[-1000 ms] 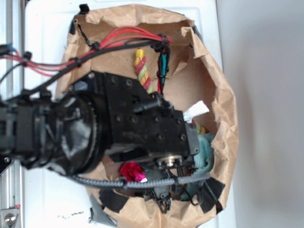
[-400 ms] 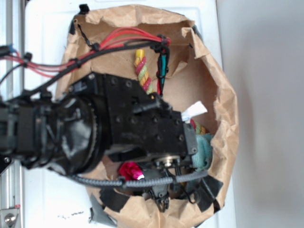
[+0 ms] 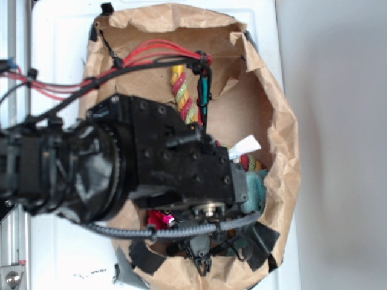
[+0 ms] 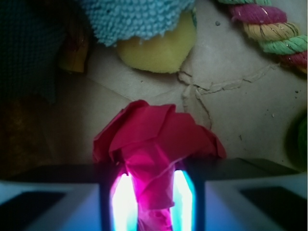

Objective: Grab the red paper.

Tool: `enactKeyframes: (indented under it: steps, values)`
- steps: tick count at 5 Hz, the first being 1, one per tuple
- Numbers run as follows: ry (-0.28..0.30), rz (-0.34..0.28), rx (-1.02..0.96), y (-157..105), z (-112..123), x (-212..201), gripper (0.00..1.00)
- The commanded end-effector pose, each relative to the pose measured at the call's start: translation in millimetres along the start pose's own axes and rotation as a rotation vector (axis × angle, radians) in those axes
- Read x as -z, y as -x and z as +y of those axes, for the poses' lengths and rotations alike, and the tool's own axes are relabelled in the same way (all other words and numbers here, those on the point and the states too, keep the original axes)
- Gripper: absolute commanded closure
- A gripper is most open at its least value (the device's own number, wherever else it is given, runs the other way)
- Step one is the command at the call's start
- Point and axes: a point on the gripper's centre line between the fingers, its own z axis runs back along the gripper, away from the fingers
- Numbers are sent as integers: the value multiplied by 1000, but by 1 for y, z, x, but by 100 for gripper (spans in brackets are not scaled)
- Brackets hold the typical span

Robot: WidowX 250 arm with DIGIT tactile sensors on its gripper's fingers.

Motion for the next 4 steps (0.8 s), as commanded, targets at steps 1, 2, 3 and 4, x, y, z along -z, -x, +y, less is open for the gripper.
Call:
enactKeyframes:
  steps: [1, 2, 3, 4]
  values:
    - [-8, -58, 4, -10, 18, -57, 100]
    - [-16, -158, -60, -14, 45, -95, 100]
    - [-127, -220, -105, -17, 73, -120, 100]
    - [-227, -239, -2, -13, 72, -141, 100]
